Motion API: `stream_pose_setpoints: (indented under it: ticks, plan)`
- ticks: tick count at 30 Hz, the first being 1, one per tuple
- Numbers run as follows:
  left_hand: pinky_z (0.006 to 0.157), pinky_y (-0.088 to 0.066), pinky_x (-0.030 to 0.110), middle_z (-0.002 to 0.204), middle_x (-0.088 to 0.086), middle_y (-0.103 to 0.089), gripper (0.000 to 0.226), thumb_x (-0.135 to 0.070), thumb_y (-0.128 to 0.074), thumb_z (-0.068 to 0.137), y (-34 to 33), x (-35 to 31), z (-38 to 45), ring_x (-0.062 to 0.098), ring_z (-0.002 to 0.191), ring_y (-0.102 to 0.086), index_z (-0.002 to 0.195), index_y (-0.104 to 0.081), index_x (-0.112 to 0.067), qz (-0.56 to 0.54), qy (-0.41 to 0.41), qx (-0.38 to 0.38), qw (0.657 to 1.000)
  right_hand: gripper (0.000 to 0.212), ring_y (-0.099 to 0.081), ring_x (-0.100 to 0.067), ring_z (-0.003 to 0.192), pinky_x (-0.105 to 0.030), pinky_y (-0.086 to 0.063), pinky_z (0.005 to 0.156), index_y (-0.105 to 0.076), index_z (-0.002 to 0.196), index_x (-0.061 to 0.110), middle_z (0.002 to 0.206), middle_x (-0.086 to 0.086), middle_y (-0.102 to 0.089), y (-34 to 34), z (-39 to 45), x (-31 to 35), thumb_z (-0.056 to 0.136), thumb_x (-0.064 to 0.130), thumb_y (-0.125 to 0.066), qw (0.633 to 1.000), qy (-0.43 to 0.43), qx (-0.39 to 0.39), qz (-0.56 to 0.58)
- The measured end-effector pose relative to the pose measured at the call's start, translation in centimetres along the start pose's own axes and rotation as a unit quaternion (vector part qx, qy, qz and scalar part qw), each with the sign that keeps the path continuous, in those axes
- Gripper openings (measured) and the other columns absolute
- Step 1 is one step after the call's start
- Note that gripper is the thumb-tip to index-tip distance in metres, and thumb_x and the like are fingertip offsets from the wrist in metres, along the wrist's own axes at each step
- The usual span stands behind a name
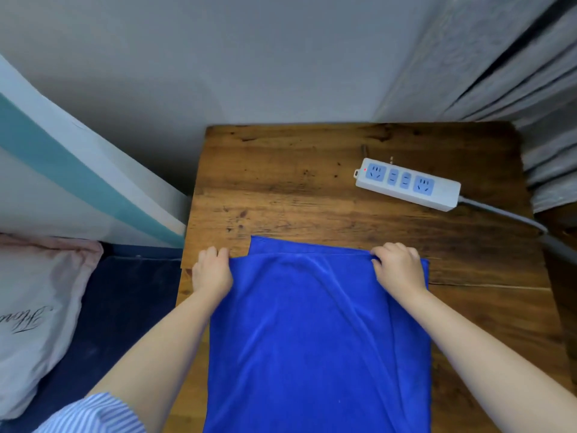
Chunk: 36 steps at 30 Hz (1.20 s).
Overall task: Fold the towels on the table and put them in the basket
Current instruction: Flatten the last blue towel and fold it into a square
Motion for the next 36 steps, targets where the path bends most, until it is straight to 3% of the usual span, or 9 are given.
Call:
stream_pose_setpoints:
  ticks: [3, 6, 8, 11, 13, 16, 24, 31, 36]
  plan:
    - [0.091, -0.037, 0.036, 0.117, 0.017, -0.048, 0.021, -0.012, -0.043, 0.094, 0.2, 0.5, 0.2, 0.032, 0.114, -0.041, 0.109, -0.055, -0.003, -0.095, -0.02, -0.007, 0.995, 0.008, -0.063, -0.036, 0.082, -0.037, -0.046, 0.076, -0.071, 0.08, -0.003, 0.079, -0.019, -0.069, 0.7, -0.6, -0.9, 0.078, -0.005, -0.063, 0.997, 0.006, -0.013, 0.08]
    - [0.073, -0.032, 0.024, 0.095, 0.011, -0.053, 0.007, -0.006, -0.047, 0.092, 1.6, -0.1, -0.3, 0.023, 0.092, -0.048, 0.087, -0.051, -0.009, -0.24, -0.081, 0.011, 0.967, 0.011, -0.059, -0.023, 0.085, -0.021, -0.036, 0.073, -0.07, 0.087, -0.006, 0.088, -0.013, -0.067, 3.4, -1.2, -1.9, 0.081, -0.006, -0.06, 0.983, -0.03, -0.011, 0.182]
    - [0.068, -0.029, 0.019, 0.091, 0.005, -0.055, 0.008, -0.005, -0.049, 0.092, 2.6, -1.0, -0.6, 0.017, 0.087, -0.048, 0.089, -0.055, -0.008, -0.268, -0.131, 0.024, 0.954, 0.012, -0.054, -0.016, 0.085, -0.017, -0.034, 0.072, -0.069, 0.089, -0.005, 0.087, -0.006, -0.062, 4.7, -1.8, -3.3, 0.082, -0.006, -0.06, 0.978, -0.048, 0.019, 0.203]
    - [0.075, -0.033, 0.02, 0.097, 0.008, -0.062, 0.016, -0.007, -0.051, 0.093, 3.7, -2.4, -0.3, 0.019, 0.092, -0.052, 0.1, -0.064, -0.001, -0.235, -0.169, 0.015, 0.957, 0.011, -0.053, -0.017, 0.08, -0.007, -0.036, 0.061, -0.07, 0.087, -0.003, 0.08, -0.005, -0.06, 5.9, -2.7, -5.9, 0.081, -0.006, -0.061, 0.977, -0.088, 0.04, 0.188]
    - [0.077, -0.036, 0.024, 0.102, 0.011, -0.065, 0.018, -0.01, -0.052, 0.093, 4.0, -3.6, 0.3, 0.024, 0.098, -0.056, 0.102, -0.065, 0.0, -0.214, -0.179, 0.004, 0.96, 0.011, -0.054, -0.02, 0.08, -0.013, -0.037, 0.061, -0.07, 0.087, -0.003, 0.081, -0.009, -0.063, 6.2, -2.9, -7.3, 0.081, -0.005, -0.06, 0.979, -0.125, 0.04, 0.158]
    - [0.084, -0.041, 0.03, 0.109, 0.014, -0.061, 0.021, -0.014, -0.051, 0.093, 3.6, -5.5, 1.5, 0.028, 0.107, -0.054, 0.105, -0.064, -0.003, -0.162, -0.179, -0.008, 0.97, 0.014, -0.06, -0.03, 0.097, -0.028, -0.039, 0.077, -0.07, 0.09, -0.002, 0.097, -0.018, -0.068, 5.1, -2.3, -8.3, 0.082, -0.002, -0.058, 0.981, -0.157, 0.059, 0.099]
    - [0.085, -0.045, 0.035, 0.122, 0.011, -0.05, 0.023, -0.014, -0.046, 0.092, 2.2, -7.3, 3.1, 0.028, 0.118, -0.043, 0.108, -0.058, -0.005, 0.013, -0.215, 0.025, 0.976, 0.012, -0.04, -0.027, 0.127, -0.028, -0.032, 0.104, -0.065, 0.085, 0.005, 0.135, -0.01, -0.046, 2.5, -0.9, -6.8, 0.086, 0.003, -0.054, 0.988, -0.11, 0.095, 0.044]
    - [0.088, -0.041, 0.032, 0.109, 0.012, -0.053, 0.006, -0.012, -0.053, 0.089, 2.3, -7.6, 3.6, 0.03, 0.108, -0.051, 0.094, -0.055, -0.01, 0.036, -0.242, 0.099, 0.964, 0.034, -0.043, -0.015, 0.094, -0.024, -0.038, 0.076, -0.044, 0.058, 0.026, 0.073, 0.01, -0.044, 2.9, -0.4, -5.9, 0.084, 0.009, -0.058, 0.981, -0.076, 0.179, -0.001]
    - [0.085, -0.043, 0.031, 0.093, 0.01, -0.053, 0.005, -0.012, -0.057, 0.088, 3.7, -7.5, 3.3, 0.03, 0.104, -0.054, 0.086, -0.052, -0.011, 0.018, -0.247, 0.111, 0.962, 0.039, -0.05, -0.014, 0.078, -0.021, -0.042, 0.07, -0.046, 0.053, 0.028, 0.069, 0.012, -0.045, 3.5, -0.2, -4.9, 0.081, 0.006, -0.061, 0.973, -0.059, 0.219, 0.042]
Point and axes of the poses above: each hand's wrist, its own z-axis towards the middle knuckle, its own y-axis out of the back of the hand, x = y × z, the point moved 7 cm from there along z, towards the middle knuckle
